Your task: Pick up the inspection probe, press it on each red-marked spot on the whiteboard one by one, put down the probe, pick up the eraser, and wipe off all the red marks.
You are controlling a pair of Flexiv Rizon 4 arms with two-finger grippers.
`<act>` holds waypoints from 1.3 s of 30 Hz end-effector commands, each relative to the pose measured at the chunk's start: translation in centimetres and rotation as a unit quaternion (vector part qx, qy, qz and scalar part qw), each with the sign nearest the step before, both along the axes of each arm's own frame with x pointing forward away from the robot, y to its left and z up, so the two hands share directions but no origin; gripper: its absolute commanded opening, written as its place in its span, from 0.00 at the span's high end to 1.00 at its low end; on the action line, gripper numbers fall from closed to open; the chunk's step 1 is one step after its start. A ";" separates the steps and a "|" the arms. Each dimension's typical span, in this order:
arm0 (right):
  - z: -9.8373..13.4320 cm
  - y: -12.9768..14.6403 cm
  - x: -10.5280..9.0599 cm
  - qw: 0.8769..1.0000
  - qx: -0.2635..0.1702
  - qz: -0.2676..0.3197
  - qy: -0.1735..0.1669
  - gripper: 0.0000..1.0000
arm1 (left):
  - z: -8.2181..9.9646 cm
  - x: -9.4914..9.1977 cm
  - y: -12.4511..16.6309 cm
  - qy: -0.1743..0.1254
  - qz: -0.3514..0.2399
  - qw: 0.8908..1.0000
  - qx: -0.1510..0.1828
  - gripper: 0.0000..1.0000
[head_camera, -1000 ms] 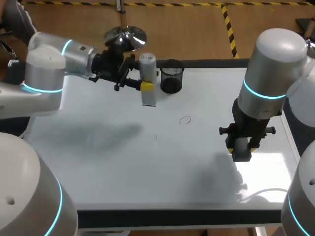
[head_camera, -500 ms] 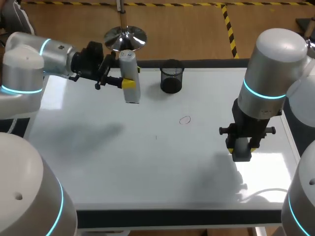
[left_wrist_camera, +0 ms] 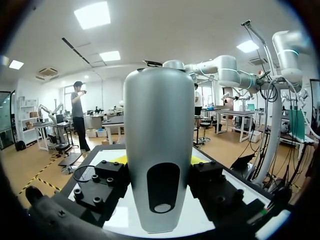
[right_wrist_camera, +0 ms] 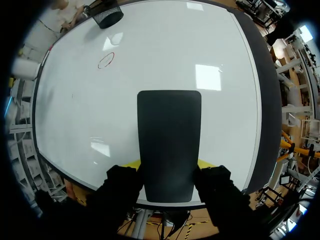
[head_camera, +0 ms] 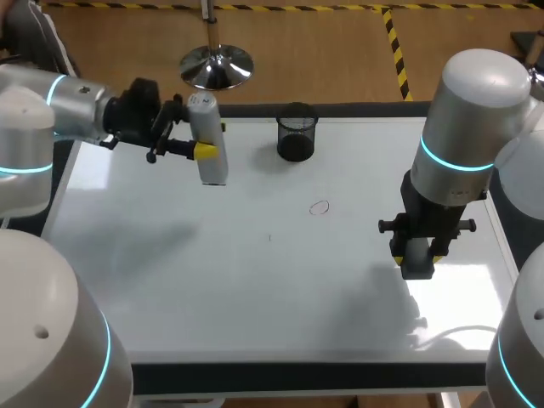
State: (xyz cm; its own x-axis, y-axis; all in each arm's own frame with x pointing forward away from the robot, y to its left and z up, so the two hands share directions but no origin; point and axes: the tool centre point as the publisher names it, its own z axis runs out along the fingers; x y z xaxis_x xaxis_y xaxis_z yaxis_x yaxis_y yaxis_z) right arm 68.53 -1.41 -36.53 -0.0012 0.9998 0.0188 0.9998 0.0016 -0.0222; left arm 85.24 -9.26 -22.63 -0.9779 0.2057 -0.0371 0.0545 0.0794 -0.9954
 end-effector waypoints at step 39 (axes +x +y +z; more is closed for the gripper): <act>-0.1 -0.3 0.3 1.000 0.004 -0.001 0.002 1.00 | -0.1 -0.4 0.3 0.000 0.000 1.000 -0.008 1.00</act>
State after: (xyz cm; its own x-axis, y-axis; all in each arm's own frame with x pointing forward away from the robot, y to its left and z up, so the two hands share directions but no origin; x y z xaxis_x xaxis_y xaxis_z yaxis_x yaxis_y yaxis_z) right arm 68.57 -1.40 -36.51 -0.0002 0.9998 0.0206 0.9998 0.0006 -0.0221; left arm 84.80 -9.00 -22.77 -0.9780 0.2048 -0.0391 0.0535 0.0653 -0.9964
